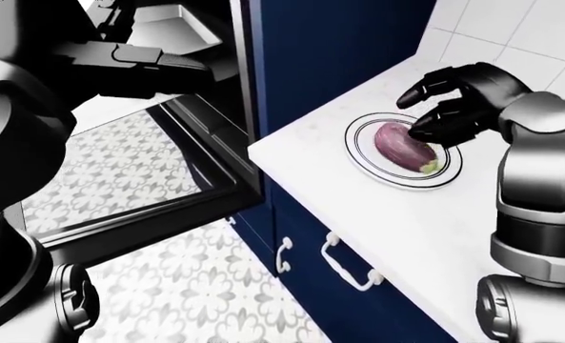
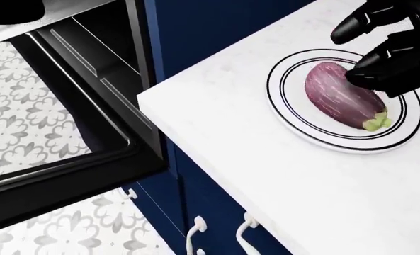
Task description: Pick the eggplant from the top rack in the oven and place it on the plate on the counter.
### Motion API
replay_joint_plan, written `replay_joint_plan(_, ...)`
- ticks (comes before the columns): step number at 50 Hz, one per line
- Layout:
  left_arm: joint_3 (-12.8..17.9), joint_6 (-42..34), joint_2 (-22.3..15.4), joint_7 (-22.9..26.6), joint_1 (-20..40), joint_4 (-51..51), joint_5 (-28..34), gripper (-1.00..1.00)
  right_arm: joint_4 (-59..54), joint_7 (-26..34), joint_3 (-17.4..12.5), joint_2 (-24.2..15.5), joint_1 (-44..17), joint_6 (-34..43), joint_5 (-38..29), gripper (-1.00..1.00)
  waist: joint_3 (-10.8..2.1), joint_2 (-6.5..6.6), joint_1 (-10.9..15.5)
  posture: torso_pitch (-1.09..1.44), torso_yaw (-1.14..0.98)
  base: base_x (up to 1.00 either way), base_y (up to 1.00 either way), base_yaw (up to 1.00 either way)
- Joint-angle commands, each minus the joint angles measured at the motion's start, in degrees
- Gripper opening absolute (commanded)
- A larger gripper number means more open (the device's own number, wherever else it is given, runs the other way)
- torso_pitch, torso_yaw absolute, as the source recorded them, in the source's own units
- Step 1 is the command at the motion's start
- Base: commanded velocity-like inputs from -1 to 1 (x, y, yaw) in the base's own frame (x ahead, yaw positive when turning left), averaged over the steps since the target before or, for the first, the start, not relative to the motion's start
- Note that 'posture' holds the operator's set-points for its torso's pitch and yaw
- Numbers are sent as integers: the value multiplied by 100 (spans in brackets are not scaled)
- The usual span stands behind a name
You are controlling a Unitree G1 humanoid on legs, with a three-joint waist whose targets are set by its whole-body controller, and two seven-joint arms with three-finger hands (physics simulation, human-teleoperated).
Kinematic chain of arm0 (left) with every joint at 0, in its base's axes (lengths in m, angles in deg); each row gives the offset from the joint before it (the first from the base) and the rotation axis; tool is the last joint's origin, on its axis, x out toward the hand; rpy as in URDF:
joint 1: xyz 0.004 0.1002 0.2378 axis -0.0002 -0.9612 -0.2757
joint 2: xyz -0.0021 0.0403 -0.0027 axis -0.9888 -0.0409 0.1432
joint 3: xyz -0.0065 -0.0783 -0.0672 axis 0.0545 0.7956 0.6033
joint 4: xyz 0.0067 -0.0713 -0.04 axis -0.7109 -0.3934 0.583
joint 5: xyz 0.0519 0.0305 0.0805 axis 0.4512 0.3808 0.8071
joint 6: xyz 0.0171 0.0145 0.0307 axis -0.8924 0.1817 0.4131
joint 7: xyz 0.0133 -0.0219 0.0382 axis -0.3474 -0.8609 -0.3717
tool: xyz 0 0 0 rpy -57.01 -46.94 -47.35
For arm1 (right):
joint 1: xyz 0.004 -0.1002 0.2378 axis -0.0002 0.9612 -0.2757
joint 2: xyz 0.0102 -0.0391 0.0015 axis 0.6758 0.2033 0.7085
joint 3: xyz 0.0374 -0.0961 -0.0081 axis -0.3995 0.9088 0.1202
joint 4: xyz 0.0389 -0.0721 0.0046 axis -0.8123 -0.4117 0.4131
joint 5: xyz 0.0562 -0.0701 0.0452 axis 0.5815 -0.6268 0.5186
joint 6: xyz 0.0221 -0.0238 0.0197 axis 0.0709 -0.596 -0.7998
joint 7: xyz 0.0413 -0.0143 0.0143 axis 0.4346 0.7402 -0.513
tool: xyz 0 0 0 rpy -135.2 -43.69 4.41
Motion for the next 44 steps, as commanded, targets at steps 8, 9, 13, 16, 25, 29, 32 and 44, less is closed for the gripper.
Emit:
replay_joint_plan(8,184,99,-222,-11,257,-38,-75,100,646,470,-346,-691,-444,317,21,-12,-91,79,11,12,0,0,0,0)
replay_joint_plan(9,217,81,-285,-19,299,-65,-126,100,757,572,-427,-824,-492,384,58,-11,-80,88,11,12,0,0,0,0)
replay_joint_plan(13,306,98,-555,-28,400,-206,-306,100,1133,824,-698,-1277,-531,649,238,-10,-49,101,9,12,0,0,0,0)
replay_joint_plan(16,317,195,-768,16,409,-313,-374,100,1444,1040,-945,-1747,-573,930,459,-6,-32,92,11,12,0,0,0,0)
replay_joint_plan(25,499,392,-1460,34,467,-617,-777,100,1878,995,-1925,-3075,-149,1448,1646,37,-1,41,29,12,0,0,0,0)
replay_joint_plan(29,686,560,-1879,-194,329,-626,-1304,100,2005,787,-2673,-3668,375,1603,2408,84,30,11,41,12,0,0,0,0)
replay_joint_plan(32,921,826,-2396,-302,42,-682,-1772,100,2112,668,-3535,-4062,1023,1686,2995,100,63,0,51,12,0,0,0,0)
replay_joint_plan(44,2750,2741,-4147,-820,-2592,-553,-3353,100,2460,-223,-6052,-4713,2497,1528,4529,100,194,31,40,12,0,0,0,0)
